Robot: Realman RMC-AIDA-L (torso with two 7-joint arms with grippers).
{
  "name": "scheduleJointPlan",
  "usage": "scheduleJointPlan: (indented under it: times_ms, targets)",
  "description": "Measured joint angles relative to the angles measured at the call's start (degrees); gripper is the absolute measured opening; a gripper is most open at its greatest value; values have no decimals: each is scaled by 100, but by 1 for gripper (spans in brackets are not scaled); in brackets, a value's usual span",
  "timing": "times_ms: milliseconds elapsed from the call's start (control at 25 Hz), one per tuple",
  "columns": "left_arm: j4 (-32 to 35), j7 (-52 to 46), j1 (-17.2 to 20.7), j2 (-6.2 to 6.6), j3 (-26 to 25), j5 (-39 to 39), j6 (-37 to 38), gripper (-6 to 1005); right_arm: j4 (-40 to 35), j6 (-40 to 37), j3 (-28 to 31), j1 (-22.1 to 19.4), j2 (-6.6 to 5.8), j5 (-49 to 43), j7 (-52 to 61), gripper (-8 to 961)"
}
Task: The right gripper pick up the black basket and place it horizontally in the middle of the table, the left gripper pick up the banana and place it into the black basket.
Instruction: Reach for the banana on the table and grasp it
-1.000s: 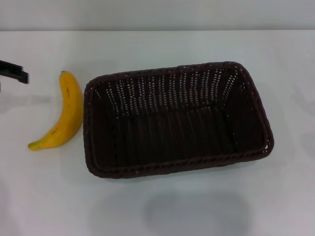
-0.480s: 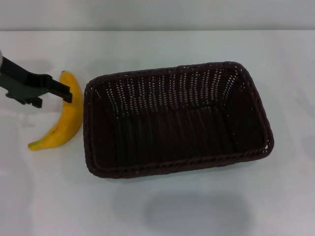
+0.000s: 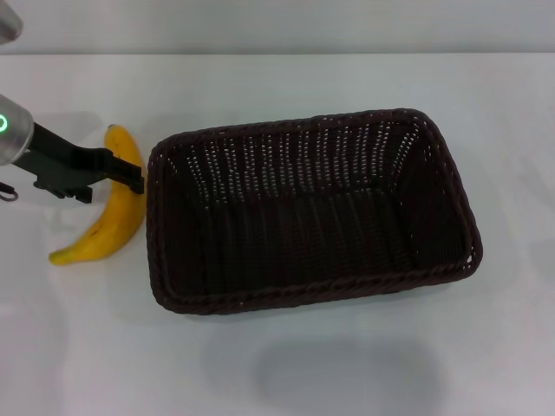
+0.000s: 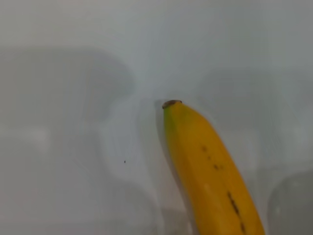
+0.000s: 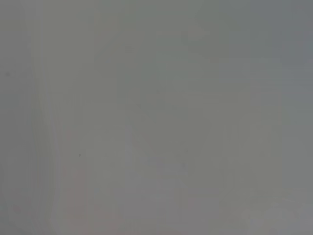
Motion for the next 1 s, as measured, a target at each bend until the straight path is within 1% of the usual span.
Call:
scheduleJointPlan:
  times_ms: [200, 440, 680, 920, 1000]
  targets:
    - [-226, 42, -31, -40, 87, 5, 332, 824, 0, -29, -16, 3, 0, -9, 0, 877]
    - [-278, 36, -83, -83, 423, 6, 445, 822, 5, -184, -20, 44, 0, -17, 10, 877]
    - [-242, 99, -87, -104, 447, 12, 453, 821, 54, -267, -24, 54, 0, -22, 4, 877]
    - [-235, 269, -90, -110, 460, 10, 533, 784, 67, -300, -24, 53, 0, -22, 11, 877]
    - [-99, 301, -86, -109, 460, -5, 484, 772, 69, -309, -24, 50, 0, -21, 21, 876]
